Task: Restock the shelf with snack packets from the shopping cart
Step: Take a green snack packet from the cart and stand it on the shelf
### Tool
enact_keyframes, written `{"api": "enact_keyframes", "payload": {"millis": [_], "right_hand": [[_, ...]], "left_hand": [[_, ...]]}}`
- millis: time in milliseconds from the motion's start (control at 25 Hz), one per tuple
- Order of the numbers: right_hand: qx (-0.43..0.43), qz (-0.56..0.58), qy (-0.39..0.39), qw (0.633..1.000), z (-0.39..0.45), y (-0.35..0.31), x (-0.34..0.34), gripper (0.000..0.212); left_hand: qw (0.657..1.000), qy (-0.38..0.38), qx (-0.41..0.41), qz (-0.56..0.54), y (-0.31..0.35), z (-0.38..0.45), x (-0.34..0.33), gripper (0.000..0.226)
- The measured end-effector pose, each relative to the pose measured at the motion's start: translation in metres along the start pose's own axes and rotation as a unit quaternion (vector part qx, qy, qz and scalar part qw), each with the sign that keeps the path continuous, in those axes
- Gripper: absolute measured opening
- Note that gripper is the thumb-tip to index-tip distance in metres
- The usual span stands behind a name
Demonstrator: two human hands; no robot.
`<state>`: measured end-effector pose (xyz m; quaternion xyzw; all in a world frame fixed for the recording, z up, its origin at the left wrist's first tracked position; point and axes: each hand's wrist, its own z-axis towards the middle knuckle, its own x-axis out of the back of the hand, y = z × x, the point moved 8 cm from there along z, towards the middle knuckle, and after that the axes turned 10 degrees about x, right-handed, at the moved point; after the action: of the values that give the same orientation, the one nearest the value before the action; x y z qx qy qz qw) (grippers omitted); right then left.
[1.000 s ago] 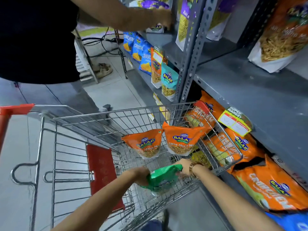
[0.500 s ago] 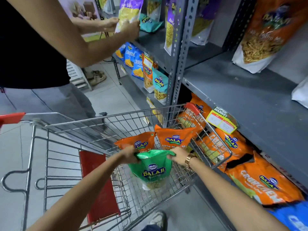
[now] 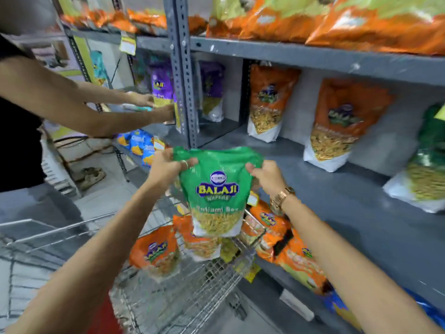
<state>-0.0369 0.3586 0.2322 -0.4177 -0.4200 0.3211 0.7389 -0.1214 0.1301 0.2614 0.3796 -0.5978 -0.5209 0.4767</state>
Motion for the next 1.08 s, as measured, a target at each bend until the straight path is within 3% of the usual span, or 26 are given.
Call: {"api": "enact_keyframes", "payload": {"millis": [160, 360, 560, 680, 800, 920, 1080], "right_hand": [[0.032, -0.021, 0.158, 0.987, -0.015, -0.035, 0.102, 0.036], [0.018, -0.066, 0.277, 0.959, -0.052, -0.037, 0.208, 0.028], [-0.024, -0.142, 0.337, 0.930, -0.093, -0.018, 0.295, 0.049], [-0.056, -0.153, 0.369, 0.915, -0.115, -0.001, 0.335, 0.046], [-0.070, -0.126, 0.407, 0.902, -0.132, 0.019, 0.369, 0.034], [-0.084, -0.086, 0.435, 0.893, -0.143, 0.047, 0.397, 0.030], [-0.094, -0.077, 0.455, 0.882, -0.157, 0.066, 0.421, 0.041]], "left_hand": [[0.993, -0.032, -0.035, -0.110, 0.062, 0.002, -0.075, 0.014], [0.987, -0.102, -0.035, -0.119, 0.101, 0.003, -0.185, 0.012], [0.982, -0.161, -0.009, -0.100, 0.111, -0.011, -0.291, 0.018], [0.979, -0.178, 0.008, -0.098, 0.110, -0.026, -0.343, 0.011], [0.970, -0.214, 0.046, -0.109, 0.113, -0.041, -0.384, 0.022], [0.956, -0.253, 0.079, -0.127, 0.117, -0.047, -0.421, 0.017], [0.947, -0.280, 0.091, -0.129, 0.116, -0.059, -0.450, 0.028]]}}
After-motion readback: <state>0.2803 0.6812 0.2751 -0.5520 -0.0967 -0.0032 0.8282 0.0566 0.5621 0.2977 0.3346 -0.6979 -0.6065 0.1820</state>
